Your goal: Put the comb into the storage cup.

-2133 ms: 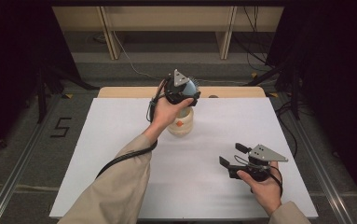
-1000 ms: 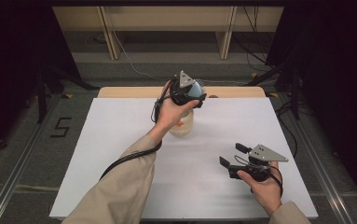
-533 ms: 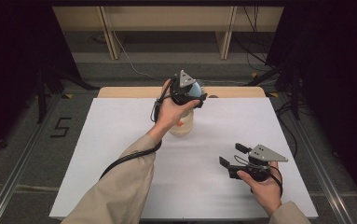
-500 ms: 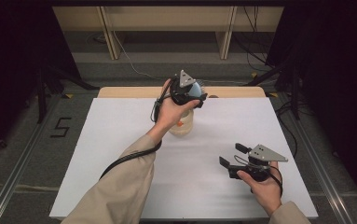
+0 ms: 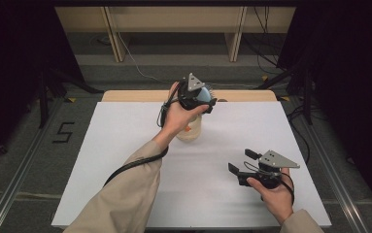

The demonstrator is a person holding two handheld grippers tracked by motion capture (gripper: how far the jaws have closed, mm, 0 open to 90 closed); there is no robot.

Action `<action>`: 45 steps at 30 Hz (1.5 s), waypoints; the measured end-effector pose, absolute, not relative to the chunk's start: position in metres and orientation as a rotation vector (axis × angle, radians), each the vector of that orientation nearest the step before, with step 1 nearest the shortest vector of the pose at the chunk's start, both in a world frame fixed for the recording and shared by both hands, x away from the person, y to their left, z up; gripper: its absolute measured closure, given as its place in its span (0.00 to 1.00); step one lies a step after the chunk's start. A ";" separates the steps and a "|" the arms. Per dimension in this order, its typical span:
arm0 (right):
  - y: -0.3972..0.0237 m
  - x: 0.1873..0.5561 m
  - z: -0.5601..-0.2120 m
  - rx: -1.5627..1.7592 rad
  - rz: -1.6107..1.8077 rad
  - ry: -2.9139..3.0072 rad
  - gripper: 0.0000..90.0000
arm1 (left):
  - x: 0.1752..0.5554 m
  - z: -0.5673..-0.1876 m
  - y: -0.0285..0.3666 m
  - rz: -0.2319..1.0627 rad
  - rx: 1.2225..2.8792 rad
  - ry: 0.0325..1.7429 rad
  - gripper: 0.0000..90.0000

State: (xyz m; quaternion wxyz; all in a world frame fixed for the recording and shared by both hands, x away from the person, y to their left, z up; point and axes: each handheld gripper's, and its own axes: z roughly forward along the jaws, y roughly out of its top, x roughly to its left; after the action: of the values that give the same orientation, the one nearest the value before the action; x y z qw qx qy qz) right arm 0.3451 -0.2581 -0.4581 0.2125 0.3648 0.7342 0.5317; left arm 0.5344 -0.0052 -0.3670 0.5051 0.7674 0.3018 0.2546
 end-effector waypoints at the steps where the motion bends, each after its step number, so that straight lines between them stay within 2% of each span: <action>1: -0.258 0.345 -0.458 1.011 1.474 2.040 0.18 | 0.534 -0.367 -0.005 0.614 1.853 0.728 0.14; 12: -0.258 0.345 -0.458 1.012 1.472 2.043 0.18 | 0.530 -0.366 -0.004 0.589 1.856 0.717 0.12; 35: -0.257 0.345 -0.459 1.010 1.465 2.051 0.17 | 0.510 -0.360 0.005 0.568 1.876 0.649 0.00; 45: -0.257 0.345 -0.459 1.015 1.466 2.053 0.18 | 0.500 -0.360 0.011 0.564 1.878 0.640 0.00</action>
State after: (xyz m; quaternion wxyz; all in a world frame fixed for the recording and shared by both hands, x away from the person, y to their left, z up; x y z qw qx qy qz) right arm 0.3449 -0.2567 -0.4591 0.2098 0.3650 0.7382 0.5270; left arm 0.5000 0.0115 -0.3602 0.5137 0.7812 0.2663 0.2344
